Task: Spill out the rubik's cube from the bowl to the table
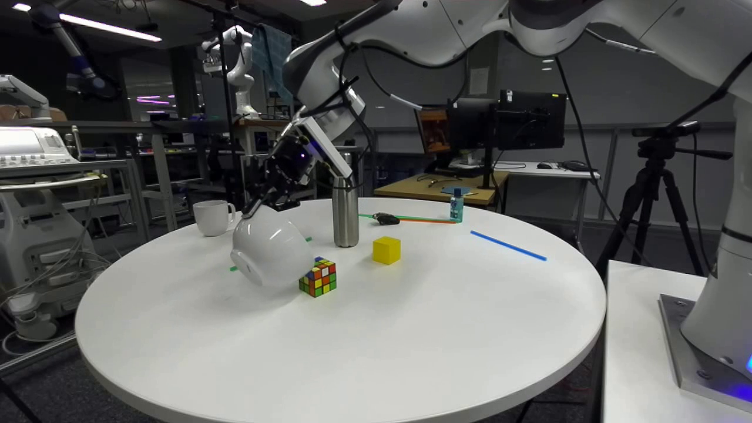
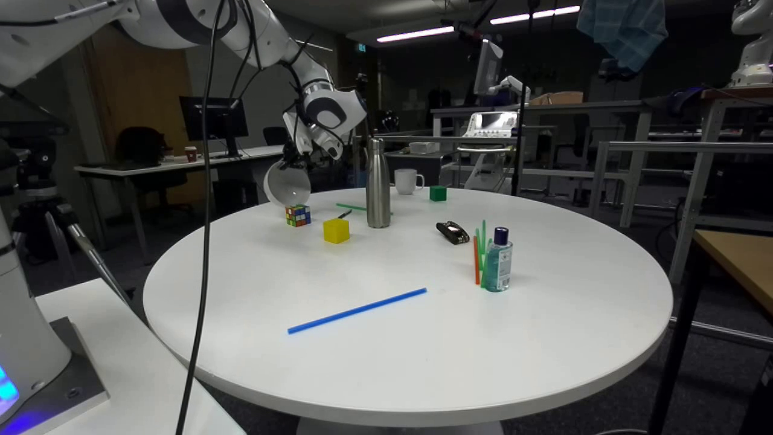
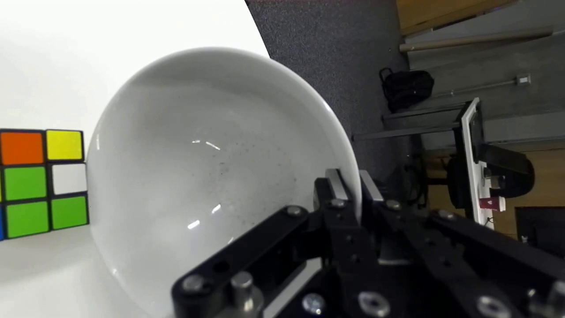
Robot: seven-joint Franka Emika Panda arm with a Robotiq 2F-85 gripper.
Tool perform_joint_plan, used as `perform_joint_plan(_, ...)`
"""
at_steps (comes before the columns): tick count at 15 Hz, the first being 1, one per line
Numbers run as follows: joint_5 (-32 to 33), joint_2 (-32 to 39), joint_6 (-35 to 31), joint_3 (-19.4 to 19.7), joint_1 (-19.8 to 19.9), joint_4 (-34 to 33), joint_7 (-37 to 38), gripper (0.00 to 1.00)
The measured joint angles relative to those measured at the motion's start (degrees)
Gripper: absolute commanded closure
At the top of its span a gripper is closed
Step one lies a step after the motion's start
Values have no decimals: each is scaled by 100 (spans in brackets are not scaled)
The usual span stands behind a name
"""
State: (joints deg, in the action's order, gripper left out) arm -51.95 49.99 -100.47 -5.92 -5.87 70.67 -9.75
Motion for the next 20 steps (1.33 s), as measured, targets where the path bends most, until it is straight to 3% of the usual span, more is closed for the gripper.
perform_joint_plan(20,1913,-39,3,-248,-177,-478,948,97)
